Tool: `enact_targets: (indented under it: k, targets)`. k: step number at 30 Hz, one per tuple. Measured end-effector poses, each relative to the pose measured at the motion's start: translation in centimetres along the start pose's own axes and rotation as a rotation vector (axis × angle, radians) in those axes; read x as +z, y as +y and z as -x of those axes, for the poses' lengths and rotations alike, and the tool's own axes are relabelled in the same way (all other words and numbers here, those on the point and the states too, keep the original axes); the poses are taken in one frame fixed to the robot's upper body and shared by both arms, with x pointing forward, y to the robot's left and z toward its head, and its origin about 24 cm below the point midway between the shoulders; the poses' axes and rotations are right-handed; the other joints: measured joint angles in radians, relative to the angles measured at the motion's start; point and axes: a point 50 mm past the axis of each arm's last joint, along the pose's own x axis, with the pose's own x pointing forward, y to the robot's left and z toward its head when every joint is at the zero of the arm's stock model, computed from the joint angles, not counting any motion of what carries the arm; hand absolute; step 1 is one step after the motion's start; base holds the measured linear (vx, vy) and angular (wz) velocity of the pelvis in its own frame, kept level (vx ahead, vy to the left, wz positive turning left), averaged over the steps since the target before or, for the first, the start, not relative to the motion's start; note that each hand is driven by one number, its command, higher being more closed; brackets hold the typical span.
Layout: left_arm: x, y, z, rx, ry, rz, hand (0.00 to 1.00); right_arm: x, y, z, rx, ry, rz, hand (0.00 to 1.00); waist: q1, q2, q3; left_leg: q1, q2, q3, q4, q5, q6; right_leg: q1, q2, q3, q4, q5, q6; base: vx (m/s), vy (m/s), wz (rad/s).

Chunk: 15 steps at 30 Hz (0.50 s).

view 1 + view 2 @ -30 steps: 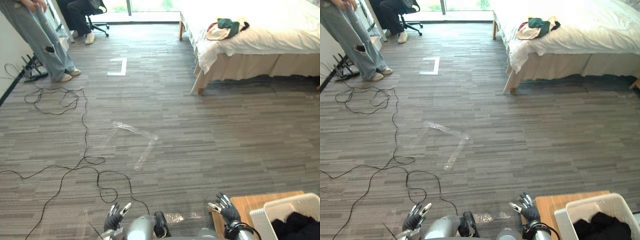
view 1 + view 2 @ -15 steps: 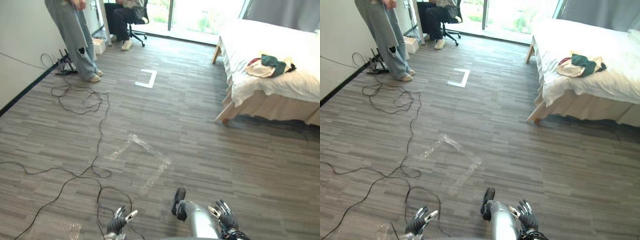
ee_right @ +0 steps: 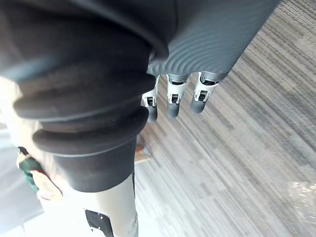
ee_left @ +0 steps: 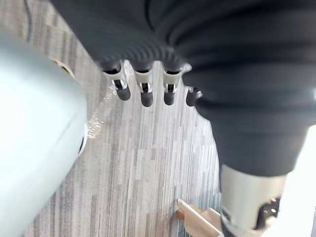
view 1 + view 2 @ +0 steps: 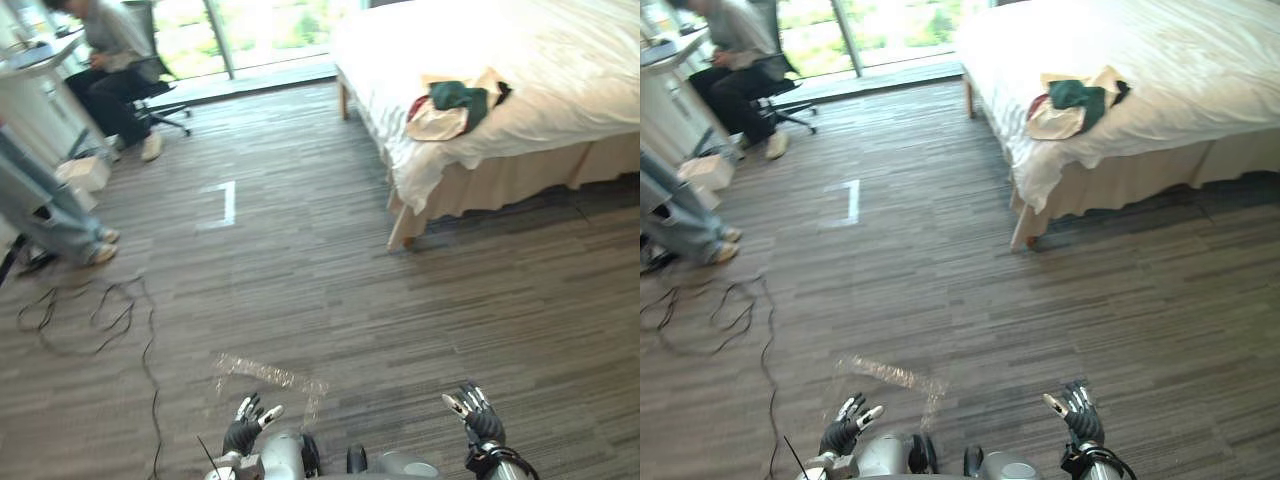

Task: Tidy the bed and pick cloth on bed and put in laundry

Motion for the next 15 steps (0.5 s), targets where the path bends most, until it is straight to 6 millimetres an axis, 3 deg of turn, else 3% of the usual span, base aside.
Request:
enact_targets:
  k: [1, 2, 3, 4, 5, 6, 7, 8, 10, 11, 12, 13, 15]
  targets:
    - [0.0, -0.1, 0.0, -0.001, 0.0, 0.002, 0.0, 0.0, -0.3, 0.2, -0.008, 0.004, 0.003, 0.0, 0.001, 0.011, -0.004, -0.008, 0.011, -0.001, -0.001, 0.0, 0.0, 0.002, 0.0, -0.013, 0.031, -0.049, -0.014, 0.51, 0.289, -0.76]
    - [-0.1, 0.0, 0.1, 0.002, 0.001, 0.001, 0.0, -0.2, -0.6, 0.4, -0.018, 0.01, 0.004, 0.0, 0.001, 0.017, -0.005, -0.011, 0.013, 0.006, 0.038, 0.027, 0.047, -0.007, -0.032, -0.075, 0.15, -0.158, 0.011, 0.5, 0.281, -0.8]
    - [-0.2, 0.6, 0.2, 0.014, 0.011, -0.011, 0.0, -0.6, -0.4, 0.5, -0.018, 0.023, -0.008, 0.0, 0.004, -0.014, -0.015, -0.01, -0.006, 0.011, 0.094, 0.066, 0.094, -0.005, -0.068, -0.064, 0.209, -0.216, 0.033, 0.53, 0.29, -0.81]
    - [-0.3, 0.9, 0.3, 0.019, 0.024, -0.021, 0.0, -0.9, -0.3, 0.6, -0.02, 0.029, -0.014, 0.0, 0.007, -0.037, -0.029, -0.002, -0.027, 0.029, 0.112, 0.071, 0.099, -0.009, -0.097, -0.064, 0.246, -0.241, 0.066, 0.63, 0.224, -0.81]
    - [-0.3, 1.2, 0.3, 0.028, 0.033, -0.026, 0.0, -0.8, -0.1, 0.5, -0.017, 0.026, -0.018, 0.0, 0.012, -0.05, -0.04, 0.027, -0.039, 0.06, 0.111, 0.118, 0.114, -0.085, -0.149, -0.114, 0.448, -0.25, 0.089, 0.62, 0.207, -0.83]
    - [-0.1, 1.2, 0.1, 0.025, 0.026, -0.031, 0.0, -0.7, 0.5, 0.2, -0.001, 0.02, -0.028, 0.0, 0.017, -0.075, -0.03, 0.053, -0.055, 0.083, 0.109, 0.135, 0.15, -0.165, -0.204, -0.182, 0.632, -0.217, 0.146, 0.75, 0.246, -0.84]
    - [0.5, 1.4, -0.2, 0.023, 0.01, -0.045, 0.0, -0.9, 1.3, 0.0, 0.014, 0.017, -0.047, 0.0, 0.019, -0.093, -0.02, 0.106, -0.076, 0.103, 0.084, 0.116, 0.163, -0.222, -0.271, -0.237, 0.788, -0.123, 0.184, 0.59, 0.217, -0.44]
    - [1.0, 1.5, -0.5, 0.023, -0.005, -0.053, 0.0, -1.3, 2.0, 0.1, 0.034, 0.023, -0.056, 0.0, 0.012, -0.098, -0.006, 0.175, -0.081, 0.112, 0.062, 0.098, 0.168, -0.261, -0.32, -0.276, 0.897, -0.131, 0.152, 0.69, 0.216, -0.23]
    - [1.4, 1.5, -0.5, 0.033, -0.028, -0.055, 0.0, -1.5, 2.8, 0.2, 0.074, 0.022, -0.056, 0.0, -0.001, -0.075, 0.003, 0.283, -0.068, 0.1, -0.004, 0.078, 0.174, -0.303, -0.306, -0.322, 0.877, -0.172, 0.131, 0.51, 0.103, 0.0]
    - [1.7, 1.2, -0.6, 0.031, -0.046, -0.043, 0.0, -1.2, 3.3, 0.4, 0.105, 0.003, -0.044, 0.0, -0.011, -0.051, 0.009, 0.339, -0.039, 0.092, -0.043, 0.071, 0.163, -0.324, -0.279, -0.358, 0.758, -0.179, 0.124, 0.44, 0.031, 0.21]
    - [2.2, 1.1, -0.8, 0.028, -0.068, -0.035, 0.0, -1.0, 3.9, 0.6, 0.142, -0.014, -0.04, 0.0, -0.012, -0.043, 0.01, 0.368, -0.021, 0.085, -0.066, 0.071, 0.163, -0.354, -0.26, -0.401, 0.596, -0.175, 0.119, 0.42, 0.011, 0.27]
    - [2.6, 1.0, -1.0, 0.024, -0.079, -0.035, 0.0, -0.9, 4.0, 0.8, 0.155, -0.025, -0.039, 0.0, -0.011, -0.048, 0.009, 0.376, -0.019, 0.079, -0.073, 0.071, 0.163, -0.366, -0.259, -0.418, 0.512, -0.164, 0.124, 0.5, -0.078, 0.41]
    - [3.3, 0.7, -1.2, 0.026, -0.104, -0.022, 0.0, -0.3, 4.0, 1.2, 0.175, -0.067, -0.031, 0.0, -0.015, -0.053, 0.011, 0.393, -0.013, 0.048, -0.089, 0.039, 0.124, -0.427, -0.266, -0.416, 0.284, -0.052, 0.117, 0.43, -0.133, 0.5]
